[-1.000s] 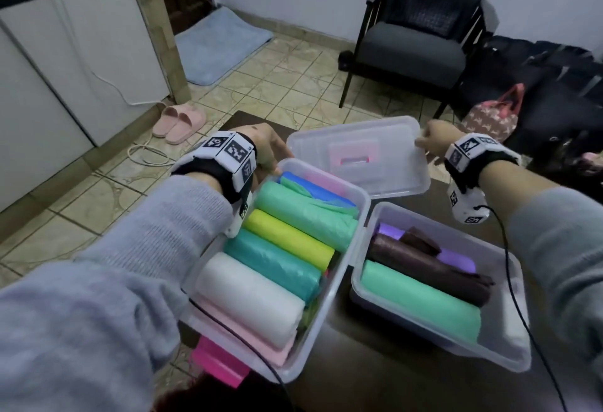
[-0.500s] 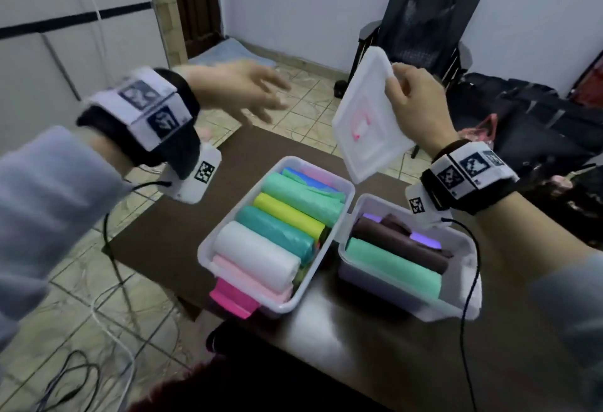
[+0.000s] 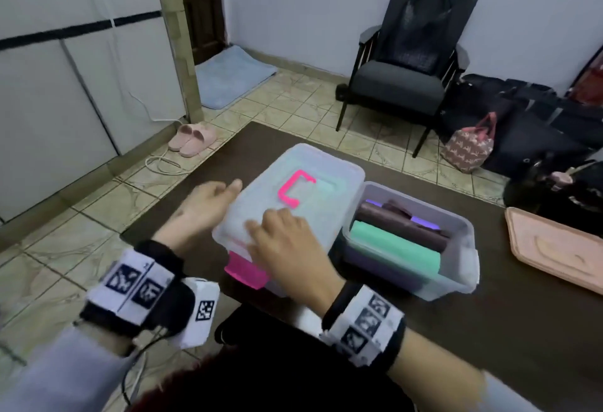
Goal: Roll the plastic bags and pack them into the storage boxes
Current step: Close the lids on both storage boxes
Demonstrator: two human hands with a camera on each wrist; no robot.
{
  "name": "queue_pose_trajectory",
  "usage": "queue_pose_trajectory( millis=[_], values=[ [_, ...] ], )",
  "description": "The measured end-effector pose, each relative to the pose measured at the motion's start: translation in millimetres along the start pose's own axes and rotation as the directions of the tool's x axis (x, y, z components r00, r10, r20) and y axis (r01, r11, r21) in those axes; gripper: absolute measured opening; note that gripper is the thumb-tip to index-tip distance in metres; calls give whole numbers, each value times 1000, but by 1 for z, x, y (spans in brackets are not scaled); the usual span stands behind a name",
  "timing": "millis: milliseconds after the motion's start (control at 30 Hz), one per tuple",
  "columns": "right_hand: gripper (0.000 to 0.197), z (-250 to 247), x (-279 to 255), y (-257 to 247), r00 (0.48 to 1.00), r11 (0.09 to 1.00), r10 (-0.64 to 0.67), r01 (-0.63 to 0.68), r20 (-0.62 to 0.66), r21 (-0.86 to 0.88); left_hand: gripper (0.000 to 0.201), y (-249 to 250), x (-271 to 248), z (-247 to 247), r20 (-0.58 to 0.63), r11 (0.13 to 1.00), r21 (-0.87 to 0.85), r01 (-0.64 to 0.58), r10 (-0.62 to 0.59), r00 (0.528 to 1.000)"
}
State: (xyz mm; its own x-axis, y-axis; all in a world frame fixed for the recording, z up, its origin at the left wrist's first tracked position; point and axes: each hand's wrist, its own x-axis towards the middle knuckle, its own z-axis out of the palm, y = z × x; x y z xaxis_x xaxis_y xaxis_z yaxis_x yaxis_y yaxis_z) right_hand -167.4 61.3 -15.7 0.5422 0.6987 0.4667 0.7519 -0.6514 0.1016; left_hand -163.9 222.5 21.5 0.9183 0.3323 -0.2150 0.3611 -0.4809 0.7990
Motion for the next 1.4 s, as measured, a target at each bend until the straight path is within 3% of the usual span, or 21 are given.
queue_pose_trajectory(
  millis=[100, 167, 233, 300, 367, 500, 633, 767, 967, 1133, 1200, 1267, 1333, 1400],
  values=[
    [17, 10, -14, -23, 995, 999, -22, 17, 96, 47, 37, -23, -1, 19, -2, 994, 100, 40, -40, 999],
    [23, 7, -15, -19, 990, 988, -39, 17, 138, 156, 39, -29, -6, 26, -40, 994, 107, 38, -34, 999],
    [27, 0, -6, 1, 980, 914, -43, -40, 194, 405, 38, -31, -9, 29, -87, 993, 114, 18, -8, 996],
    [30, -3, 11, 35, 963, 796, 58, -203, 262, 570, 35, -29, -11, 30, -140, 996, 89, 12, 1, 990],
    [29, 6, 29, 76, 928, 771, 257, -365, 270, 522, 33, -26, -15, 30, -184, 1000, 24, 20, -15, 983],
    [36, 25, 50, 147, 759, 731, 514, -631, 400, 259, 29, -24, -16, 35, -232, 996, -91, 12, -33, 972],
    [36, 23, 56, 178, 631, 612, 527, -746, 569, 261, 31, -22, -10, 43, -294, 988, -153, 26, -71, 953],
    [31, 12, 48, 184, 593, 451, 508, -801, 625, 393, 32, -25, 1, 41, -327, 979, -198, 49, -113, 938],
    [34, 15, 53, 175, 501, 403, 605, -863, 619, 305, 36, -30, 53, 5, -319, 981, -185, 56, -114, 941],
    [26, 21, 48, 164, 442, 344, 653, -897, 616, 279, 66, -41, 66, -8, -349, 991, -108, 82, -115, 930],
    [31, 19, 45, 160, 448, 323, 667, -894, 596, 311, 74, -45, 57, -7, -363, 987, -101, 128, -156, 919],
    [40, 17, 37, 153, 517, 427, 668, -855, 536, 293, 82, -50, 49, -3, -317, 972, -153, 178, -219, 923],
    [40, 15, 20, 145, 562, 542, 730, -823, 389, 173, 73, -53, 46, 3, -278, 962, -185, 202, -248, 928],
    [45, 15, -1, 136, 548, 561, 772, -826, 322, 61, 59, -54, 49, 7, -309, 960, -178, 217, -264, 914]
  ],
)
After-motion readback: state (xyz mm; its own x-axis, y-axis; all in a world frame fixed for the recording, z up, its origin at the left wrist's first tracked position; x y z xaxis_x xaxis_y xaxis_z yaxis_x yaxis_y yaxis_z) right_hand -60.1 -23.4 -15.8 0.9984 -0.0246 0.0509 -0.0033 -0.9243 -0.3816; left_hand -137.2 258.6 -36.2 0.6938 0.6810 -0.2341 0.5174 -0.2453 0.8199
